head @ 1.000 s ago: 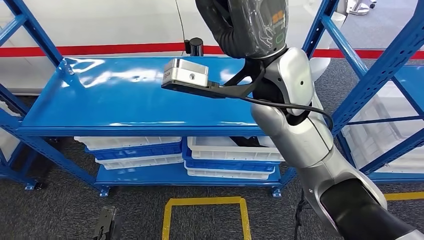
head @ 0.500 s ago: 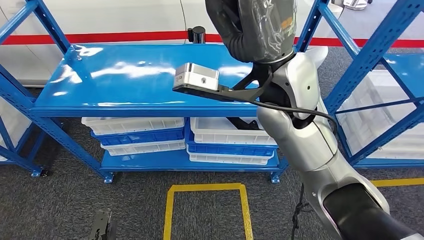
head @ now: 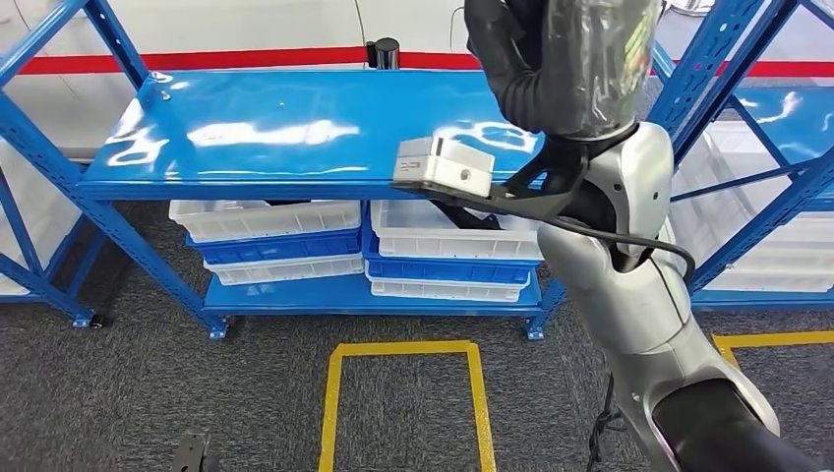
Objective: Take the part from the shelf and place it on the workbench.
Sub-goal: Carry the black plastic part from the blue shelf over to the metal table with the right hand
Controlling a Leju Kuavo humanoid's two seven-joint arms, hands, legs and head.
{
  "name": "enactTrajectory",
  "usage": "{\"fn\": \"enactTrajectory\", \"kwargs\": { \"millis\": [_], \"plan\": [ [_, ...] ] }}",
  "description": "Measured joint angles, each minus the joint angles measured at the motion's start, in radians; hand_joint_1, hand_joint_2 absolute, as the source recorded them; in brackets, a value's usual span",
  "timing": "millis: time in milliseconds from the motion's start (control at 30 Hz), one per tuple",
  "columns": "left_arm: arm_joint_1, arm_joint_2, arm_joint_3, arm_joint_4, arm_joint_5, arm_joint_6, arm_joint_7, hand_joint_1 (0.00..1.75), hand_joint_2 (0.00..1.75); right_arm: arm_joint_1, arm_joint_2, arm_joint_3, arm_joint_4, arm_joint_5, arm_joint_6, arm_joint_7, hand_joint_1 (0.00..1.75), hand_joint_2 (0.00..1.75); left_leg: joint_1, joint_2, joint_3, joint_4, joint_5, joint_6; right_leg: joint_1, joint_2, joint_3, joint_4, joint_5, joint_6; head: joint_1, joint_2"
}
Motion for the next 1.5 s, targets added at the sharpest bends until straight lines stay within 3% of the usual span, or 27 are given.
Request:
{"fn": "enactTrajectory", "kwargs": {
  "millis": [100,167,233,267,333,400,433,500,567,633,667,733,800,833,867,933,1000,1033,1067,1133,1167,1233,1300,1333,1400,1467,1500],
  "plan": [
    [0.005,0.003,0.0,0.001,-0.002,0.008,0.011,0.0,0.0,0.045,-0.024,-0.012,-0.027,-0.001,-0.023,-0.005,1.75,1.75,-0.007,0.002,-0.015,-0.01,0.02,0.032,-0.002,-0.001,-0.011,0.002,0.009,0.022,0.002,0.0],
    [0.008,0.006,0.002,0.002,-0.002,0.012,0.013,0.0,0.0,0.077,-0.046,-0.026,-0.041,-0.018,-0.041,-0.018,1.75,1.75,-0.006,0.006,-0.037,-0.017,0.046,0.054,-0.002,0.001,-0.042,0.067,-0.052,0.014,0.004,0.0],
    [0.011,0.009,0.005,0.002,-0.004,0.017,0.013,0.0,0.0,0.121,-0.069,-0.042,-0.063,-0.045,-0.066,-0.037,1.75,1.75,-0.009,0.007,-0.069,-0.018,0.072,0.061,-0.002,0.003,-0.08,0.199,-0.143,0.002,0.007,0.0],
    [0.013,0.01,0.007,0.003,-0.005,0.019,0.015,0.0,0.0,0.146,-0.079,-0.048,-0.074,-0.053,-0.078,-0.044,1.75,1.75,-0.011,0.007,-0.085,-0.017,0.084,0.062,-0.002,0.004,-0.088,0.258,-0.168,0.004,0.007,0.0],
    [0.018,0.012,0.009,0.004,-0.008,0.022,0.019,0.0,0.0,0.197,-0.095,-0.058,-0.097,-0.057,-0.099,-0.054,1.75,1.75,-0.012,0.008,-0.117,-0.016,0.108,0.06,-0.002,0.004,-0.062,0.293,-0.16,0.021,0.006,0.0],
    [0.02,0.013,0.011,0.006,-0.012,0.023,0.021,0.0,0.0,0.239,-0.106,-0.067,-0.119,-0.055,-0.117,-0.057,1.75,1.75,-0.012,0.008,-0.143,-0.015,0.131,0.055,-0.002,0.004,0.026,0.2,-0.121,0.035,0.006,0.0],
    [0.021,0.013,0.011,0.006,-0.012,0.024,0.021,0.0,0.0,0.252,-0.109,-0.07,-0.128,-0.054,-0.124,-0.058,1.75,1.75,-0.012,0.008,-0.151,-0.015,0.139,0.052,-0.002,0.004,0.072,0.139,-0.114,0.036,0.006,0.0],
    [0.022,0.014,0.012,0.007,-0.014,0.024,0.021,0.0,0.0,0.267,-0.113,-0.076,-0.144,-0.053,-0.132,-0.059,1.75,1.75,-0.015,0.008,-0.162,-0.015,0.156,0.043,0.005,0.004,0.149,0.027,-0.136,0.023,0.005,0.0],
    [0.023,0.015,0.013,0.007,-0.018,0.027,0.021,0.0,0.0,0.293,-0.117,-0.084,-0.161,-0.051,-0.14,-0.061,1.75,1.75,-0.015,0.009,-0.162,-0.02,0.173,0.032,0.014,0.006,0.171,-0.022,-0.153,0.008,0.003,0.0],
    [0.026,0.018,0.013,0.008,-0.024,0.033,0.022,0.0,0.0,0.344,-0.116,-0.096,-0.183,-0.042,-0.152,-0.068,1.75,1.75,-0.011,0.007,-0.163,-0.025,0.182,0.021,0.01,0.004,0.158,-0.023,-0.139,-0.008,0.002,0.0],
    [0.029,0.02,0.013,0.008,-0.027,0.036,0.022,0.0,0.0,0.375,-0.114,-0.103,-0.196,-0.036,-0.158,-0.074,1.75,1.75,-0.009,0.005,-0.169,-0.015,0.163,0.016,0.007,0.001,0.152,-0.023,-0.128,-0.019,0.002,0.0],
    [0.034,0.022,0.014,0.009,-0.032,0.039,0.022,0.0,0.0,0.432,-0.109,-0.117,-0.221,-0.023,-0.168,-0.082,1.75,1.75,-0.006,0.004,-0.195,0.068,0.067,0.008,0.001,-0.002,0.133,-0.025,-0.103,-0.036,0.0,0.0],
    [0.036,0.025,0.014,0.009,-0.034,0.041,0.023,0.0,0.0,0.475,-0.104,-0.127,-0.238,-0.016,-0.172,-0.087,1.75,1.75,-0.006,0.005,-0.222,0.206,-0.026,0.0,0.004,-0.002,0.106,-0.023,-0.078,-0.042,-0.001,0.0],
    [0.036,0.027,0.014,0.009,-0.035,0.042,0.022,0.0,0.0,0.492,-0.103,-0.131,-0.244,-0.015,-0.172,-0.089,1.75,1.75,-0.006,0.005,-0.225,0.256,-0.04,-0.002,0.005,-0.002,0.092,-0.022,-0.068,-0.042,0.0,0.0],
    [0.036,0.028,0.014,0.009,-0.035,0.043,0.02,0.0,0.0,0.509,-0.101,-0.137,-0.249,-0.015,-0.171,-0.09,1.75,1.75,-0.006,0.005,-0.211,0.273,-0.032,-0.003,0.006,-0.002,0.078,-0.021,-0.058,-0.04,0.0,0.0],
    [0.035,0.031,0.015,0.009,-0.036,0.044,0.011,0.0,0.0,0.551,-0.099,-0.151,-0.264,-0.024,-0.169,-0.094,1.75,1.75,-0.006,0.005,-0.125,0.195,0.009,0.002,0.007,-0.002,0.056,-0.018,-0.041,-0.032,-0.001,0.0],
    [0.034,0.035,0.016,0.008,-0.036,0.043,-0.003,0.0,0.0,0.598,-0.096,-0.168,-0.287,-0.047,-0.166,-0.107,1.75,1.75,-0.008,0.002,-0.014,0.052,0.008,0.011,0.01,-0.003,0.04,-0.014,-0.028,-0.021,0.0,0.0],
    [0.034,0.037,0.017,0.008,-0.036,0.042,-0.01,0.0,0.0,0.62,-0.095,-0.177,-0.299,-0.063,-0.162,-0.117,1.75,1.75,-0.012,0.0,0.018,0.004,-0.002,0.016,0.012,-0.004,0.036,-0.012,-0.022,-0.015,0.001,0.0],
    [0.034,0.038,0.019,0.008,-0.036,0.041,-0.015,0.0,0.0,0.644,-0.094,-0.187,-0.31,-0.082,-0.157,-0.127,1.75,1.75,-0.016,-0.001,0.031,-0.021,-0.01,0.023,0.012,-0.006,0.034,-0.013,-0.015,-0.008,0.002,0.0],
    [0.037,0.039,0.025,0.008,-0.034,0.04,-0.021,0.0,0.0,0.692,-0.093,-0.207,-0.33,-0.12,-0.146,-0.144,1.75,1.75,-0.02,0.002,0.02,-0.032,0.003,0.042,0.011,-0.008,0.028,-0.013,-0.005,0.006,0.003,0.0],
    [0.038,0.039,0.028,0.009,-0.033,0.04,-0.022,0.0,0.0,0.717,-0.093,-0.218,-0.339,-0.139,-0.142,-0.153,1.75,1.75,-0.02,0.004,0.012,-0.036,0.014,0.053,0.01,-0.006,0.019,-0.001,-0.017,0.008,0.004,0.0],
    [0.042,0.038,0.035,0.009,-0.031,0.041,-0.024,0.0,0.0,0.765,-0.093,-0.239,-0.357,-0.175,-0.136,-0.171,1.75,1.75,-0.017,0.01,-0.01,-0.041,0.039,0.069,0.008,-0.001,-0.017,0.079,-0.089,0.0,0.005,0.0],
    [0.05,0.039,0.041,0.01,-0.028,0.043,-0.026,0.0,0.0,0.808,-0.093,-0.257,-0.372,-0.206,-0.132,-0.19,1.75,1.75,-0.018,0.012,-0.039,-0.04,0.062,0.073,0.007,0.002,-0.055,0.212,-0.172,-0.006,0.006,0.0],
    [0.055,0.039,0.045,0.01,-0.026,0.044,-0.028,0.0,0.0,0.825,-0.093,-0.266,-0.377,-0.22,-0.129,-0.197,1.75,1.75,-0.018,0.014,-0.055,-0.04,0.073,0.072,0.005,0.002,-0.061,0.264,-0.189,0.0,0.006,0.0],
    [0.063,0.039,0.052,0.011,-0.021,0.045,-0.032,0.0,0.0,0.846,-0.093,-0.28,-0.381,-0.245,-0.12,-0.207,1.75,1.75,-0.016,0.018,-0.083,-0.038,0.094,0.067,0.0,0.002,-0.026,0.27,-0.172,0.023,0.006,0.0],
    [0.068,0.04,0.061,0.013,-0.017,0.049,-0.039,0.0,0.0,0.855,-0.093,-0.295,-0.384,-0.274,-0.107,-0.219,1.75,1.75,-0.015,0.019,-0.107,-0.035,0.115,0.057,-0.007,0.002,0.081,0.138,-0.141,0.04,0.006,0.0],
    [0.069,0.04,0.066,0.013,-0.014,0.051,-0.043,0.0,0.0,0.856,-0.093,-0.301,-0.385,-0.29,-0.1,-0.227,1.75,1.75,-0.016,0.019,-0.116,-0.033,0.125,0.051,-0.007,0.005,0.138,0.058,-0.139,0.039,0.006,0.0]
  ]
}}
